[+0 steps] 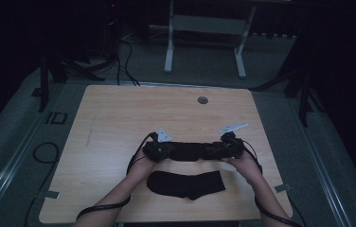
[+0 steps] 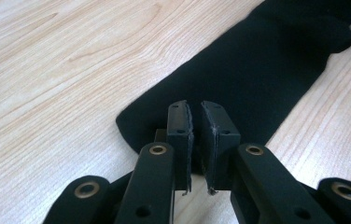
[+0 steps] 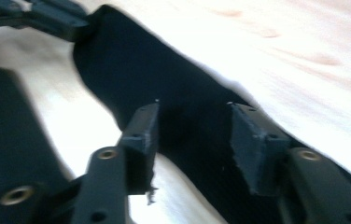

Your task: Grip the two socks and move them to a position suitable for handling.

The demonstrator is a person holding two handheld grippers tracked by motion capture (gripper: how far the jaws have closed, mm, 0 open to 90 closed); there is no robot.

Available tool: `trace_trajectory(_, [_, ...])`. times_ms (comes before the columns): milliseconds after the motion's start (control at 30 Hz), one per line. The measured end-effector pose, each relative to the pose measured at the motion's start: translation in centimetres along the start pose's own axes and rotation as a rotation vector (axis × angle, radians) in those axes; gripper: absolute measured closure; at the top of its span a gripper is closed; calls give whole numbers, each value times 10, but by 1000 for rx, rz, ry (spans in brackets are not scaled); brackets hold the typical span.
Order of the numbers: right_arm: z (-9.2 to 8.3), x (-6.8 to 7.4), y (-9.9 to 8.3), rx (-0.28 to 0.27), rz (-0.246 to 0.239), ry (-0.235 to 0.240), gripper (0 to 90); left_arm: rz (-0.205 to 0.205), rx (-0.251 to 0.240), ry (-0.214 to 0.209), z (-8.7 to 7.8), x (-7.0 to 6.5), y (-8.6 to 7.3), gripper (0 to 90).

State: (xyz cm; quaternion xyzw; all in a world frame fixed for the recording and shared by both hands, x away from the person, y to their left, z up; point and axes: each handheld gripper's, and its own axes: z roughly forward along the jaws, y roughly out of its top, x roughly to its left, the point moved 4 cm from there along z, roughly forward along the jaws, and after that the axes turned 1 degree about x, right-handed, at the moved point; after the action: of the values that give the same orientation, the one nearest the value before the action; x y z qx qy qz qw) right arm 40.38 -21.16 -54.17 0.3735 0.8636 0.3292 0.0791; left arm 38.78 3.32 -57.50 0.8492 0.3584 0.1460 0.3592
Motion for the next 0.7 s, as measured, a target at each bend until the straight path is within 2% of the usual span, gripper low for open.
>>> trace_trajectory(33, [-2, -3, 0, -6, 4, -16, 576, -2, -1, -1, 1, 0, 1, 821])
trace_trajectory(67, [-4, -7, -1, -15, 13, -35, 691, 9, 6, -1, 2, 0, 1, 825])
trace_trajectory(133, [-8, -15, -4, -23, 24, -95, 812, 8, 6, -5, 6, -2, 3, 846])
trace_trajectory(200, [-7, -20, -9, -12, 29, -141, 896, 15, 15, 3, 10, -2, 4, 846])
trace_trajectory(367, [1, -33, -22, 24, 55, -176, 898, 32, 52, 12, 19, 0, 4, 869])
trace_trajectory(500, [11, -40, -34, 69, 72, -174, 898, 10, 57, 9, 21, 5, 1, 869])
trace_trajectory(567, [12, -41, -36, 48, 97, -155, 898, 7, 62, 11, 20, 6, 0, 869])
trace_trajectory(667, [14, -40, -35, 45, 96, -139, 897, 23, 75, 31, 15, 7, -4, 871])
trace_trajectory(700, [15, -38, -34, 46, 95, -134, 897, 16, 77, 32, 13, 8, -7, 870])
